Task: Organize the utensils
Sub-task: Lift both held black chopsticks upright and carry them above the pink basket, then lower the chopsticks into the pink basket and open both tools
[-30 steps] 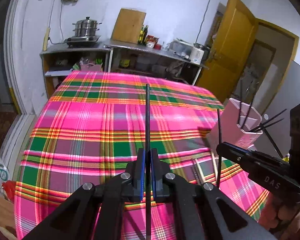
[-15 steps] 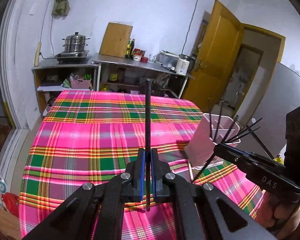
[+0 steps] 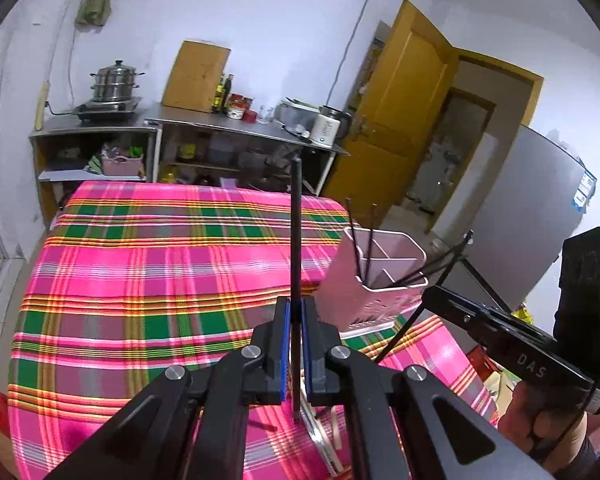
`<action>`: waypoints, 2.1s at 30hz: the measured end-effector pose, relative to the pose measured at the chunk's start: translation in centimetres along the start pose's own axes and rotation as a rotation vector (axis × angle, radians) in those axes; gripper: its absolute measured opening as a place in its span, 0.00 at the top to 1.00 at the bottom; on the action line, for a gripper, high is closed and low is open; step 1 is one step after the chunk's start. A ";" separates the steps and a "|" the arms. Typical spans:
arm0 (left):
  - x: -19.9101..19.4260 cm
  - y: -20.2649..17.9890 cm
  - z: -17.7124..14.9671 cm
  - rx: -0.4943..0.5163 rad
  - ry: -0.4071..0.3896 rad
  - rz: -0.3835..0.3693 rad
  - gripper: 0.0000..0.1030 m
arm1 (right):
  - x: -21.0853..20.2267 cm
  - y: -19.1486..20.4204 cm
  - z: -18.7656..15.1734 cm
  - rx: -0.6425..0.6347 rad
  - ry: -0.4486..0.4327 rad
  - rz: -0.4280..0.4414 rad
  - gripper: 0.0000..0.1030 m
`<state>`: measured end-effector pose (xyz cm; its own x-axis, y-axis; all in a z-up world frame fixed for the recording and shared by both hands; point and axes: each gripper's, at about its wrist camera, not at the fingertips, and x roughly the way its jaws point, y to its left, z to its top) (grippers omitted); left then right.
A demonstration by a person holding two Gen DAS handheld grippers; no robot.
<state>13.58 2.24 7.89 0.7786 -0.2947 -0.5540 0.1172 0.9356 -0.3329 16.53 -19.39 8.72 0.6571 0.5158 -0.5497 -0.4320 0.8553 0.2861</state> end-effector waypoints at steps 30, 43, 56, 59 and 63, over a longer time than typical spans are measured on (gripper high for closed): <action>7.0 -9.8 9.5 0.085 -0.034 -0.150 0.95 | -4.8 -7.5 7.5 0.061 -0.174 -0.143 0.95; 11.4 -9.7 12.3 0.086 -0.058 -0.122 0.95 | -2.2 -9.8 10.3 0.063 -0.201 -0.179 0.95; 16.9 -8.5 10.1 0.094 0.020 -0.098 0.95 | 3.0 -11.5 8.3 0.072 -0.089 -0.214 0.95; 17.2 -8.5 9.4 0.105 0.025 -0.094 0.95 | 3.9 -11.7 7.6 0.074 -0.058 -0.221 0.95; 17.5 -8.2 9.1 0.107 0.031 -0.095 0.92 | 4.3 -12.0 7.3 0.080 -0.040 -0.225 0.95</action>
<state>31.84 -8.83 7.87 0.7414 -0.3872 -0.5481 0.2555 0.9181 -0.3029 29.11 -27.08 8.66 0.7557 0.3119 -0.5759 -0.2226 0.9493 0.2220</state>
